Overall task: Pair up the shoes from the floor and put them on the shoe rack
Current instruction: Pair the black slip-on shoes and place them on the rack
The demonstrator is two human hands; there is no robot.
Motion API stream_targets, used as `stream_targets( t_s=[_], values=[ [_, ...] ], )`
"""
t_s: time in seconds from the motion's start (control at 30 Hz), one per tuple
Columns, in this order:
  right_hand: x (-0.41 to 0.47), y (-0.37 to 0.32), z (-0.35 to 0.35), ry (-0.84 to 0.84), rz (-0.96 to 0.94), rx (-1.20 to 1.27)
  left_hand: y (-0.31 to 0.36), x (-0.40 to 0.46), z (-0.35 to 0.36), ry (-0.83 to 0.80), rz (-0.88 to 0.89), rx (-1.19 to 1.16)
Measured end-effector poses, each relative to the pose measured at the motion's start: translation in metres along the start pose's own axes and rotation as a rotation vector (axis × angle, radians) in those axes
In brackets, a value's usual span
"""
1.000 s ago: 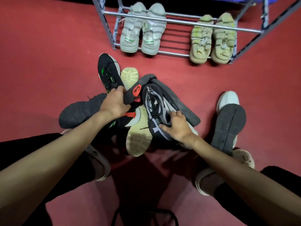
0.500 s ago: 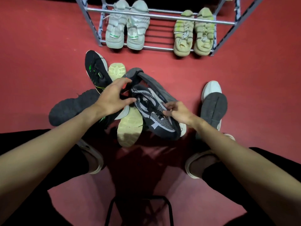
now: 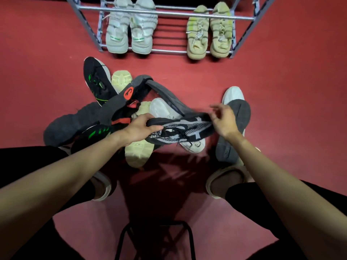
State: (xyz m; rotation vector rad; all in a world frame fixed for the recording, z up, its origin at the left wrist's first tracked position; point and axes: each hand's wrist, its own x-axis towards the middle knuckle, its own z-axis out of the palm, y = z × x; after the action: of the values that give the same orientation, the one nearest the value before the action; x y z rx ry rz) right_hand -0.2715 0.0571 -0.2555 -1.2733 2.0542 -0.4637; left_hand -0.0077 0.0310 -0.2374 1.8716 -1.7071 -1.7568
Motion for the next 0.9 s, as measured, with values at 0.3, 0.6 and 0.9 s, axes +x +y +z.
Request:
stream_targets(
  t_s=[0.3, 0.6, 0.9],
  values=[
    [-0.021, 0.044, 0.029, -0.072, 0.470, -0.401, -0.010, -0.005, -0.006, 0.137, -0.087, -0.271],
    [-0.015, 0.038, 0.030, 0.190, 0.688, -0.170, -0.002, -0.005, 0.005, 0.173, -0.110, -0.435],
    [-0.014, 0.004, -0.009, -0.080, 0.362, 1.809, -0.003, 0.003, -0.003, 0.298, -0.109, -0.538]
  ],
)
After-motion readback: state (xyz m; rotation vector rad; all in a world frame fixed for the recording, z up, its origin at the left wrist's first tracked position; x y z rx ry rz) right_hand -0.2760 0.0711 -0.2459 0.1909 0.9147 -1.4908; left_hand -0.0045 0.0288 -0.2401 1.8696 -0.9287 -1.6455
